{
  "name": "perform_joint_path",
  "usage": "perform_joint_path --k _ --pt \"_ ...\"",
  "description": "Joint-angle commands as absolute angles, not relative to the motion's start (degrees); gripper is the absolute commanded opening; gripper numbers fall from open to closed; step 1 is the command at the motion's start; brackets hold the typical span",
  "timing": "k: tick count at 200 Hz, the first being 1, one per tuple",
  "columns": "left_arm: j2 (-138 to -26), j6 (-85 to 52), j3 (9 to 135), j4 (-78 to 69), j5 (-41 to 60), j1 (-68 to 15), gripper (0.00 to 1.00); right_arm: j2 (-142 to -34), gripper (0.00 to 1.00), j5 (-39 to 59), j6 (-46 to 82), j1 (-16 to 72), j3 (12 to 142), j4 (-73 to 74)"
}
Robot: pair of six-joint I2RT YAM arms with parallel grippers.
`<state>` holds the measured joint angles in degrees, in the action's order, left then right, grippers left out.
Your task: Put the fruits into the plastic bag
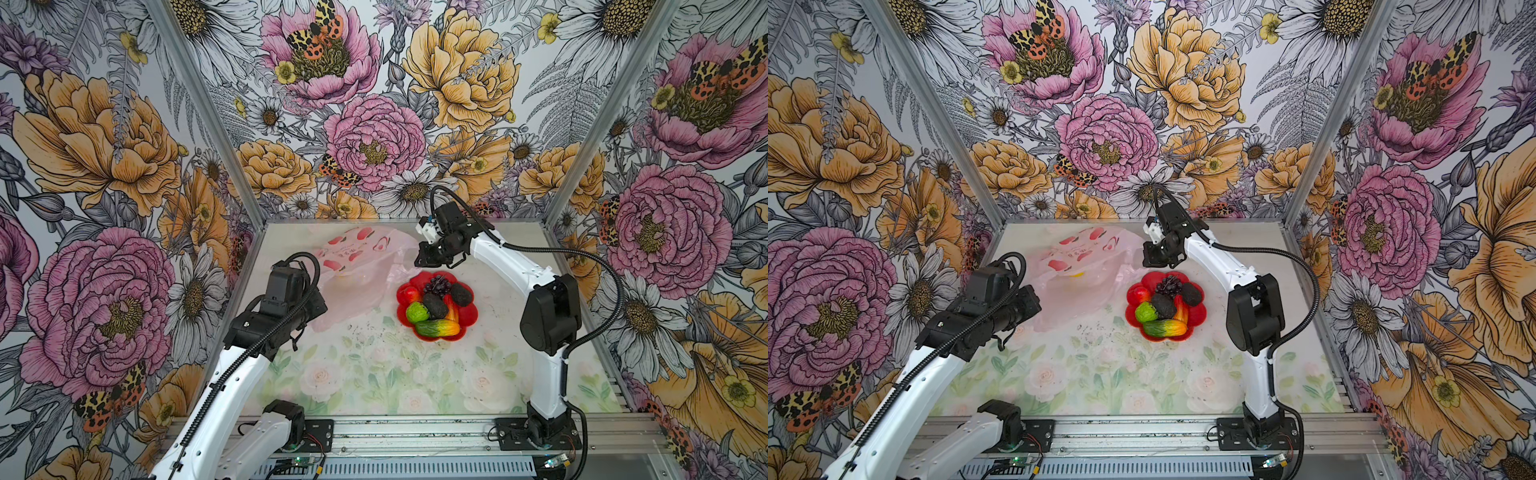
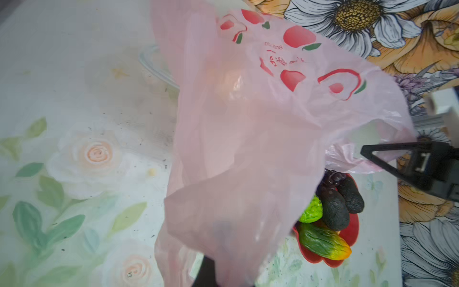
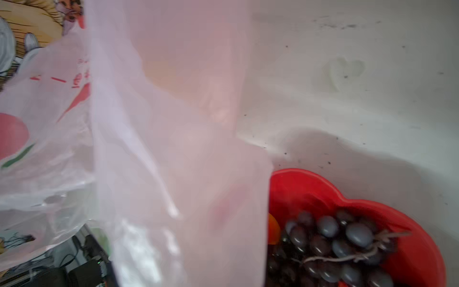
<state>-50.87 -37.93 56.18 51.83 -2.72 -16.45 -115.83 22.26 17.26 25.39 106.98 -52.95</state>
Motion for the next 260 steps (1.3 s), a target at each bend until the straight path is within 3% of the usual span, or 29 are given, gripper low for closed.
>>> perform_joint_path --k 1,16,45,71,93,131,162,216,260 --pt "-50.81 -40.5 56.27 43.81 2.7 -17.35 0.0 -113.37 0.0 13.84 13.73 26.32 110.46 -51.42" --pt "-51.54 -40.93 56.4 42.62 2.81 -17.4 0.0 -114.66 0.05 12.48 14.21 26.46 113.23 -51.44" --pt "-53.05 -42.69 56.49 39.07 4.6 -17.72 0.0 -111.47 0.52 13.73 17.28 26.75 113.63 -50.36" --pt "-55.2 -42.16 57.7 38.07 4.46 -19.27 0.0 -103.11 0.82 16.06 20.01 28.2 109.61 -49.39" --pt "-56.49 -41.75 58.65 37.47 4.65 -19.67 0.0 -94.4 0.99 17.08 23.87 28.21 104.01 -49.48" --pt "-57.97 -40.79 59.42 36.33 5.45 -19.83 0.0 -80.46 0.99 16.29 30.4 27.16 87.17 -52.62" --pt "-58.19 -40.29 59.49 35.49 6.57 -19.79 0.0 -76.06 0.9 14.59 31.16 27.98 73.2 -53.63" --pt "-58.71 -38.76 60.38 35.42 8.71 -19.53 0.0 -87.12 0.88 11.75 22.04 32.95 74.2 -51.56" --pt "-58.72 -38.96 60.48 35.42 10.1 -18.09 0.0 -96.88 0.8 10.43 17.23 32.87 79.47 -51.68"
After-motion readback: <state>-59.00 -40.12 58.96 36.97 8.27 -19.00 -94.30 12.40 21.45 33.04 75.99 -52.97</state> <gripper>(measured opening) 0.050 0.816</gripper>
